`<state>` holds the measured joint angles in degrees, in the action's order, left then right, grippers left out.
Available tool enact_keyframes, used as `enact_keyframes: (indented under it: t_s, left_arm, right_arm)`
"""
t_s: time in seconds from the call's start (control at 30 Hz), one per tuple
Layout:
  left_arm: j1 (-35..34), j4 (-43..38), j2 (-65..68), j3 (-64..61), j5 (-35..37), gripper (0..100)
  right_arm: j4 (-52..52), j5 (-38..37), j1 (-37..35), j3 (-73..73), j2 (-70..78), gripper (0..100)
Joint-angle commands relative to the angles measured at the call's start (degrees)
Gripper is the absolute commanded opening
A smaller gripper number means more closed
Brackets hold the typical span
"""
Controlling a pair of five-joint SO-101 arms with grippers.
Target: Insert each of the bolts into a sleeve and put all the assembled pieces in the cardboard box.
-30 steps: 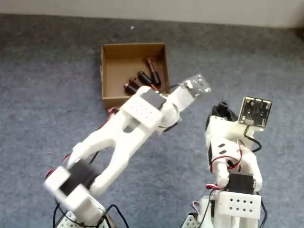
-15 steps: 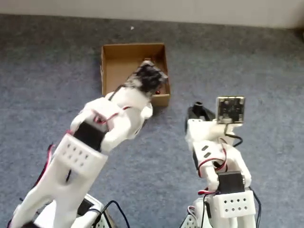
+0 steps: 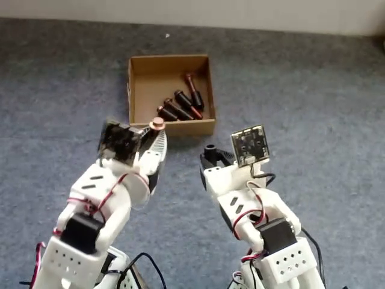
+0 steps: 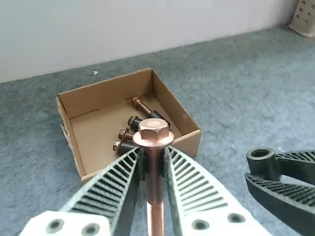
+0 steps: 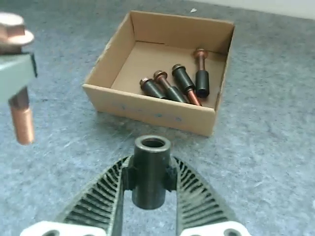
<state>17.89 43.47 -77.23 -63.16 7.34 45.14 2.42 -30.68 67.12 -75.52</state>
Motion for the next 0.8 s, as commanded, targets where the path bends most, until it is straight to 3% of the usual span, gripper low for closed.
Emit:
enact_keyframes:
  t_s: [0.0,0.33,0.53,0.77]
  left_arm:
    - [-0.6,-4.2,-10.8,-5.6,1.9,0]
    - [-0.8,-4.4,-26.0,-11.8,1.9,0]
    - [-3.0,-4.5,-26.9,-10.2,3.2,0]
    - [-2.8,-4.5,-26.9,-7.3,7.4,0]
  right_arm:
    - [0.0,0.4,-1.8,-0.7,-5.7,0.5]
    - [-6.8,-0.5,-3.3,13.2,-24.7,0.5]
    - [-15.2,-9.1,-11.8,23.0,-30.2,0.5]
    - [-28.8,-12.6,-13.8,32.3,-29.7,0.5]
